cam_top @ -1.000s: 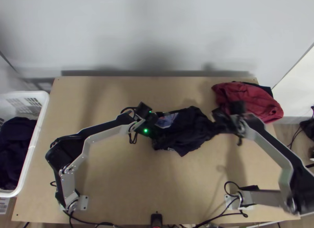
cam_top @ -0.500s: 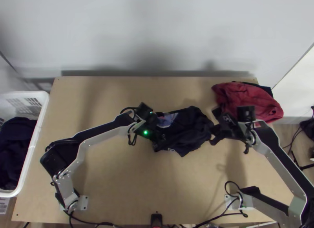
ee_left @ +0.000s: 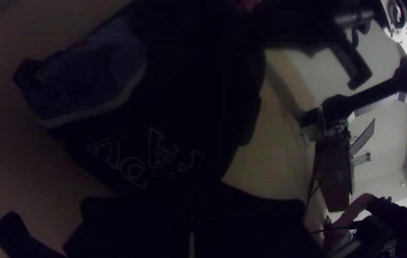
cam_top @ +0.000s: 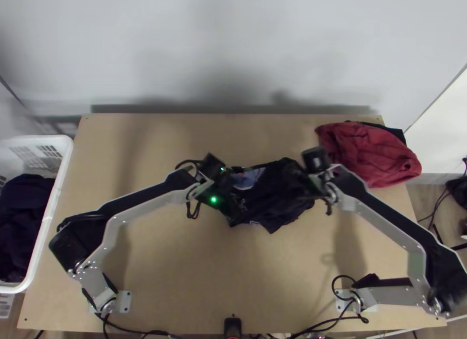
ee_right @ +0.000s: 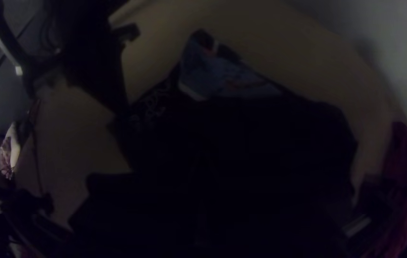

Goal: Fold the t-shirt

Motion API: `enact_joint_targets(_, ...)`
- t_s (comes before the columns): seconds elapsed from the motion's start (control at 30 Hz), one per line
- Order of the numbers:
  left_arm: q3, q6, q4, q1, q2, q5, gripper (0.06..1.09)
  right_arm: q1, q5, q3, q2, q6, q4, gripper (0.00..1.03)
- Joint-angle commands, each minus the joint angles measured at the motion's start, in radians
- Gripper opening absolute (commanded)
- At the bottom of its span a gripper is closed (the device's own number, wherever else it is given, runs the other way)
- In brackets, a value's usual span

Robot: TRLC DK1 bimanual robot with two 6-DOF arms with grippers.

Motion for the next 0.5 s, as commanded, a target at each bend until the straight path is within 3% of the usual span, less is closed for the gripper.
enact_joint_targets(0.0, 0.024, -0.014, -0.026, 0.094, -0.066, 0.002, 0.17, 0.102, 0.001, 0.011, 0.096, -0.003, 0.013, 0.07)
enact_joint_targets(0.07, 0.044, -0.02, -0.037, 0.128, -0.086, 0.001, 0.19, 0.105, 0.001, -0.009, 0.101, -0.013, 0.013, 0.07)
enact_joint_targets(0.13, 0.055, -0.02, -0.043, 0.15, -0.115, 0.001, 0.28, 0.114, 0.001, -0.029, 0.099, -0.028, 0.011, 0.07)
enact_joint_targets(0.37, 0.064, -0.017, -0.077, 0.248, -0.223, 0.001, 0.28, 0.149, 0.001, -0.072, 0.112, -0.039, 0.011, 0.07)
enact_joint_targets(0.43, 0.061, -0.012, -0.095, 0.286, -0.252, 0.001, 0.38, 0.165, 0.001, -0.079, 0.104, -0.045, 0.011, 0.08)
enact_joint_targets(0.47, 0.058, -0.006, -0.103, 0.301, -0.267, 0.001, 0.4, 0.166, 0.001, -0.081, 0.095, -0.043, 0.011, 0.14)
